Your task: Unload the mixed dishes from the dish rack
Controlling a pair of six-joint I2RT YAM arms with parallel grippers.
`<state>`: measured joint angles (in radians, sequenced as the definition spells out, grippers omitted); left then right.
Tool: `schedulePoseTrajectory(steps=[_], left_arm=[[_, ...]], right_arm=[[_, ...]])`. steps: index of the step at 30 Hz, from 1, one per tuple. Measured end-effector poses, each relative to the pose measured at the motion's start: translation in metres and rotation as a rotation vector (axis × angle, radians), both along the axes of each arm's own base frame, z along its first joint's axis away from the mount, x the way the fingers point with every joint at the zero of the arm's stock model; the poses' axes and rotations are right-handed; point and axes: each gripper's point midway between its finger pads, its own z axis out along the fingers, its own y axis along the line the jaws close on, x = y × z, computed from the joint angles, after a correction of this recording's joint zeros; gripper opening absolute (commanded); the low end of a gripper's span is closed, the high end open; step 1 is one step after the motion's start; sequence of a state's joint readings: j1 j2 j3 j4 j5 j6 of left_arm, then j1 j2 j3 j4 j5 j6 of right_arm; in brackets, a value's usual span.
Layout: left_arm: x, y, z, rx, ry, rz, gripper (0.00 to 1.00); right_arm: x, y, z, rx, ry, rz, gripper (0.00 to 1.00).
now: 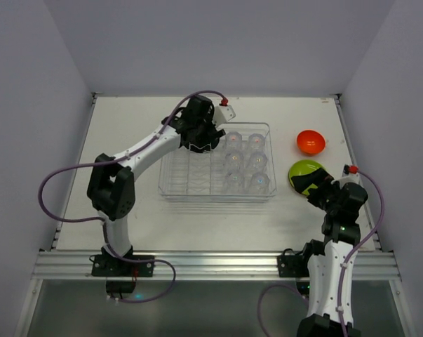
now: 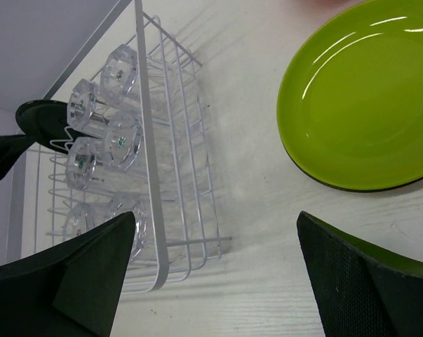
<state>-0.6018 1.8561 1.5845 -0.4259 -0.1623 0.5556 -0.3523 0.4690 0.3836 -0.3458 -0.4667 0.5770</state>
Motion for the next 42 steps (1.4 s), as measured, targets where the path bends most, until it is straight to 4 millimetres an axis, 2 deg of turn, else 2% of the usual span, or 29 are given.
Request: schedulePoseTrajectory(steps=[3,6,8,9,10,12,15,18,19,20,26,29,33,42], left_arm=[[0.018,0.008,-0.011,0.047,0.009,-0.004,1.00],[0.026,0.018,-0.017,0.086,0.010,-0.017,0.99],[0.029,0.019,-0.020,0.099,0.012,-0.041,0.92],[0.030,0.019,-0.021,0.104,0.014,-0.057,0.87],[0.032,0.018,-0.023,0.100,0.024,-0.072,0.77],[0.035,0.014,-0.028,0.097,0.038,-0.105,0.69],[0.035,0.012,-0.037,0.090,0.066,-0.142,0.65],[0.033,0.012,-0.046,0.092,0.093,-0.164,0.55],[0.033,0.011,-0.048,0.093,0.098,-0.174,0.44],[0.033,0.011,-0.049,0.094,0.101,-0.181,0.40],[0.037,0.009,-0.048,0.092,0.090,-0.205,0.35],[0.038,0.008,-0.047,0.091,0.085,-0.212,0.25],[0.037,0.010,-0.044,0.088,0.082,-0.209,0.01],[0.039,0.009,-0.041,0.090,0.047,-0.196,0.00]], right_arm=[[-0.001,0.003,0.001,0.005,-0.005,0.020,0.99],[-0.002,0.007,0.001,0.010,-0.013,0.039,0.99],[-0.003,0.009,0.002,0.010,-0.025,0.051,0.99],[-0.004,0.010,0.003,0.008,-0.030,0.054,0.99],[-0.004,0.011,0.004,0.007,-0.034,0.058,0.99],[-0.003,0.011,0.004,0.005,-0.039,0.065,0.99],[-0.003,0.013,0.006,0.008,-0.045,0.078,0.99],[-0.003,0.014,0.005,0.006,-0.046,0.080,0.99],[-0.003,0.014,0.005,0.006,-0.048,0.080,0.99],[-0.003,0.014,0.004,0.007,-0.047,0.082,0.99],[-0.004,0.015,0.002,0.010,-0.041,0.085,0.99],[-0.004,0.015,0.002,0.012,-0.042,0.089,0.99],[-0.005,0.017,0.004,0.012,-0.051,0.099,0.99],[-0.006,0.019,0.006,0.007,-0.065,0.108,0.99]])
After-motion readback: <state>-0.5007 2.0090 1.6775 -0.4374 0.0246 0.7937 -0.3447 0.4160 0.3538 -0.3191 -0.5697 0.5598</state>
